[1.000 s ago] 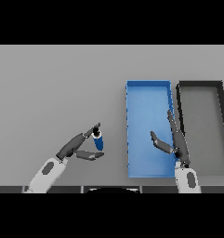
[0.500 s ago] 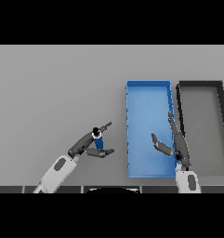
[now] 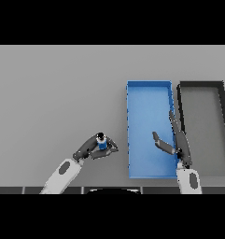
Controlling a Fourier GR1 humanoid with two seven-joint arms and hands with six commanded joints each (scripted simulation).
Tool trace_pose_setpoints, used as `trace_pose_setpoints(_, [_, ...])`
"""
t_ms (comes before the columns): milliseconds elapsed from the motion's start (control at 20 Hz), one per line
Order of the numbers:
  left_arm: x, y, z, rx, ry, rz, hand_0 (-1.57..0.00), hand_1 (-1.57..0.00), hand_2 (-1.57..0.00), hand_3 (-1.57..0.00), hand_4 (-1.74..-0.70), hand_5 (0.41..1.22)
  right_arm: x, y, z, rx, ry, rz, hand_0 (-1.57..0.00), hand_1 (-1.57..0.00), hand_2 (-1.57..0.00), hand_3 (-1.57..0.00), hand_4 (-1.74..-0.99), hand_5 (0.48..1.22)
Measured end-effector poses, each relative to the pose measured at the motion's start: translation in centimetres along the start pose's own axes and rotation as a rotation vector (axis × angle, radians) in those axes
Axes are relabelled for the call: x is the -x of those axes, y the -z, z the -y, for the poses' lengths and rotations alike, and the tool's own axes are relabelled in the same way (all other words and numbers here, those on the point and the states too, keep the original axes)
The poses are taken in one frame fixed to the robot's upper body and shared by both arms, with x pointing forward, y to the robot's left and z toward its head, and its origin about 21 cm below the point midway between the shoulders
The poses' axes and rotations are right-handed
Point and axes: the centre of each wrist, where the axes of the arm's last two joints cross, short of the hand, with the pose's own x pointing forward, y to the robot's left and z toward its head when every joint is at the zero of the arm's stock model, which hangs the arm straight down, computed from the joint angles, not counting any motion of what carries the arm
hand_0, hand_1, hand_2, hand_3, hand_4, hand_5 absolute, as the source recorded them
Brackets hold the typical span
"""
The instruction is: Pick up the blue pipe and place it into the blue bin.
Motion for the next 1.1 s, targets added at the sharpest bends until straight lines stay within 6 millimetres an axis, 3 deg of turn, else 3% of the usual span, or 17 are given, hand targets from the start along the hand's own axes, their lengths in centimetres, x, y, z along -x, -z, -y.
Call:
trace_pose_setpoints(200, [-0.8, 0.6, 0.3, -0.036, 0.02, 0.065, -1.47, -1.48, -1.5, -1.49, -1.48, 1.188, 0.2, -0.1, -0.1, 0.0, 0.002, -0.007, 0.0, 0.0, 0.0, 0.0, -1.219, 0.628])
trace_pose_setpoints(350, [-2.5, 1.0, 0.2, -0.034, 0.022, 0.162, -1.52, -1.53, -1.53, -1.53, -1.47, 1.204, 0.2, 0.0, 0.0, 0.003, 0.019, -0.008, 0.0, 0.0, 0.0, 0.0, -1.226, 0.636])
trace_pose_setpoints(600, [-6.6, 2.3, 0.3, 0.013, 0.022, 0.256, -1.55, -1.56, -1.56, -1.56, -1.47, 1.215, -0.1, 0.1, -0.2, 0.006, -0.018, -0.01, 0.0, 0.0, 0.0, 0.0, -1.184, 0.643])
trace_pose_setpoints(750, [-8.0, 2.5, 0.5, 0.049, 0.036, 0.273, -1.56, -1.56, -1.56, -1.56, -1.47, 1.218, 0.2, -0.3, 0.0, 0.004, -0.035, -0.012, 0.0, 0.0, 0.0, 0.0, -1.161, 0.644])
trace_pose_setpoints(950, [-8.5, 2.3, 1.1, 0.067, 0.044, 0.253, -1.57, -1.57, -1.57, -1.57, -1.47, 1.22, -0.1, 0.4, -0.1, 0.01, -0.033, 0.012, 0.0, 0.0, 0.0, 0.0, -1.145, 0.643])
trace_pose_setpoints(1100, [-8.1, 2.5, 0.9, 0.068, 0.053, 0.237, -1.57, -1.57, -1.57, -1.57, -1.47, 1.22, -0.7, -1.3, -0.4, 0.057, -0.068, 0.029, 0.0, 0.0, 0.0, 0.0, -1.138, 0.643])
